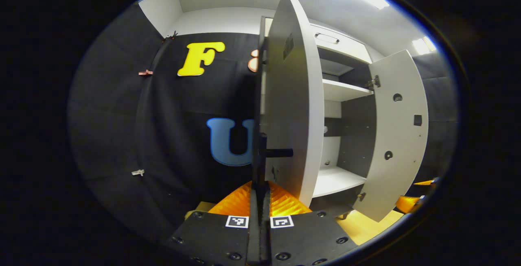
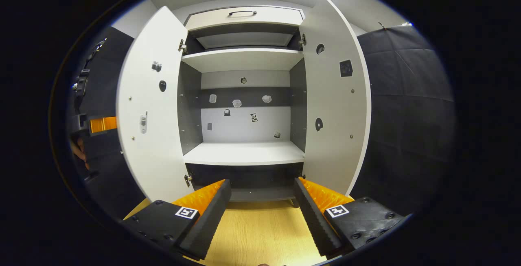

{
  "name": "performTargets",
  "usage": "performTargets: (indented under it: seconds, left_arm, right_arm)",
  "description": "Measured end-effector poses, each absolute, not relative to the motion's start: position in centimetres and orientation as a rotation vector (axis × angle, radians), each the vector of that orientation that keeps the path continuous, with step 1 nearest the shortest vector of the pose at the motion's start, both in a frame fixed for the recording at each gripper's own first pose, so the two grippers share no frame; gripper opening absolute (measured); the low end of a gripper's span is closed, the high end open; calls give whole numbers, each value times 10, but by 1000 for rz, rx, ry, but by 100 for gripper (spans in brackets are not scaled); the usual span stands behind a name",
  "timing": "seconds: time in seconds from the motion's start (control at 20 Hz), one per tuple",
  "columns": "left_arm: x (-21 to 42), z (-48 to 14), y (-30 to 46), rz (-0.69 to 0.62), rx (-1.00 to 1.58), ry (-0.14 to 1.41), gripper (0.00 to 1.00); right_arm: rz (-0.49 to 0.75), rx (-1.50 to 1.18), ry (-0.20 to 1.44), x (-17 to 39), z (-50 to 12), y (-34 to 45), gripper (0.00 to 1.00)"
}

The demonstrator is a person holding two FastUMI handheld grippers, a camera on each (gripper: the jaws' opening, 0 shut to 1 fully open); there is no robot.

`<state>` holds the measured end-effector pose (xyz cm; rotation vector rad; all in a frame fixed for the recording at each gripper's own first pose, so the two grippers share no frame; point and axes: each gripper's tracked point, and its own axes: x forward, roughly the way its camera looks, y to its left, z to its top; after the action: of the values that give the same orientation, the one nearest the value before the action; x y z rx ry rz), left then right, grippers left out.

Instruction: Open the right door of the double-door shoe cabinet with the right hand, and open the left door with the left hand.

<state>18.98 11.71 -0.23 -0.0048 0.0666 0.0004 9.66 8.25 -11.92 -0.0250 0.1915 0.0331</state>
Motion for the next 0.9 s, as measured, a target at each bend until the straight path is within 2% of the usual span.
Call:
performTargets:
  seconds: [0.1, 0.35, 0.6, 0.9]
  left_arm:
    - [184, 0, 99, -86, -80, 83, 5]
    - [183, -3, 100, -11, 77, 82, 7]
    - [163, 11, 102, 48, 36, 99, 3]
    - [116, 34, 69, 157, 41, 61, 5]
  right_arm:
    - [32, -38, 191, 96, -118, 80, 98]
    - [48, -35, 183, 96, -114, 80, 98]
    - [75, -20, 155, 102, -108, 79, 98]
    - [149, -7, 134, 104, -102, 75, 98]
